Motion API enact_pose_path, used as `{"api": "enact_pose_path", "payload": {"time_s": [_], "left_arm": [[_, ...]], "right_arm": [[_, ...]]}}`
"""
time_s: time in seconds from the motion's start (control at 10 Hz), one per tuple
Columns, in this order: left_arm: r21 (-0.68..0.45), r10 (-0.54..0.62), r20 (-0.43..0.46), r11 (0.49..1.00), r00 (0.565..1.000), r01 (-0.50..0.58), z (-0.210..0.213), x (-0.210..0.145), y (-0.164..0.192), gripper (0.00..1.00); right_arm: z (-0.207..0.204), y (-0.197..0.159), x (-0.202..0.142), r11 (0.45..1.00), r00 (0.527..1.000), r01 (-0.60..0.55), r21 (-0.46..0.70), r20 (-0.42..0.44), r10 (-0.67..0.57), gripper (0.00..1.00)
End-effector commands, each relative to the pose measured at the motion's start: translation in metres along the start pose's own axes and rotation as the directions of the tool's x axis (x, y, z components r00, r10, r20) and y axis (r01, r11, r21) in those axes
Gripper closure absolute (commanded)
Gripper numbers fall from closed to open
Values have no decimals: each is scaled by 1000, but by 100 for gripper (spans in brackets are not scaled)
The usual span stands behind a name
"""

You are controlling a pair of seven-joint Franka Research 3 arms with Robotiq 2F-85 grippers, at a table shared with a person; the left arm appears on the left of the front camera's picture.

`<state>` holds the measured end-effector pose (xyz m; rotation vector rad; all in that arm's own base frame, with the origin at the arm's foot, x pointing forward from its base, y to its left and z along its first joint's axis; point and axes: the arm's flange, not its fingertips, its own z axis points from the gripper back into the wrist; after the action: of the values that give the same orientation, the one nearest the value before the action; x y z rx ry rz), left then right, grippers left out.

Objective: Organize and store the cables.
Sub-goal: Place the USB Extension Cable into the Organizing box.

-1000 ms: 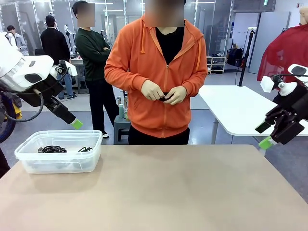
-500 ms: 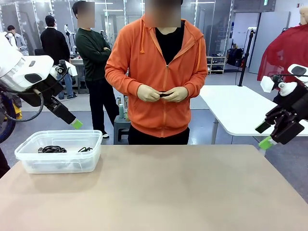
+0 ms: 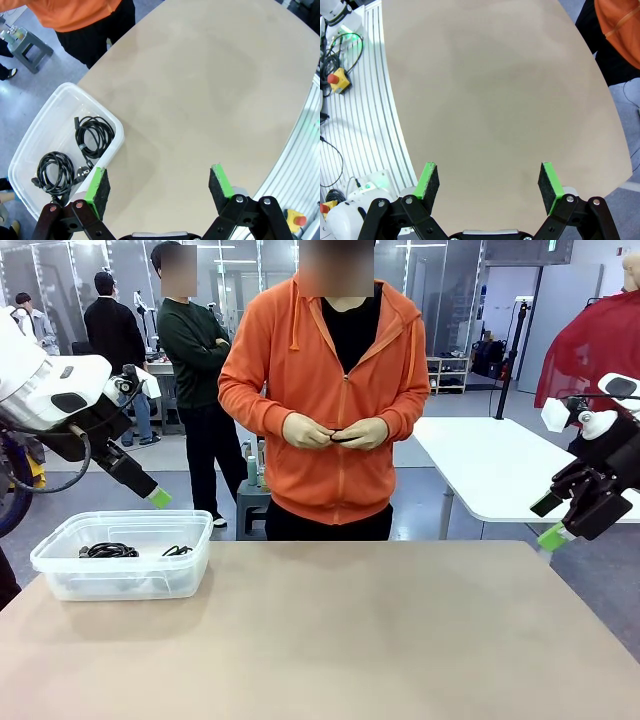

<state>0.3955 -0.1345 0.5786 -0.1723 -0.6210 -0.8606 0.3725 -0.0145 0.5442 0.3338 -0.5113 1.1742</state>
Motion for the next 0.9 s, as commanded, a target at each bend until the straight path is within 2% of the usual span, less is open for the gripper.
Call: {"api": "enact_pose_path", "payload": {"time_s": [0.0, 0.8], "left_arm": [[10, 2, -7, 1000, 1000, -2, -1, 0, 0, 0], [10, 2, -7, 1000, 1000, -2, -1, 0, 0, 0]], "right_arm": [[-1, -2, 2, 1000, 1000, 6, -6, 4, -6, 0], [-1, -2, 2, 1000, 1000, 6, -6, 4, -6, 0]]}}
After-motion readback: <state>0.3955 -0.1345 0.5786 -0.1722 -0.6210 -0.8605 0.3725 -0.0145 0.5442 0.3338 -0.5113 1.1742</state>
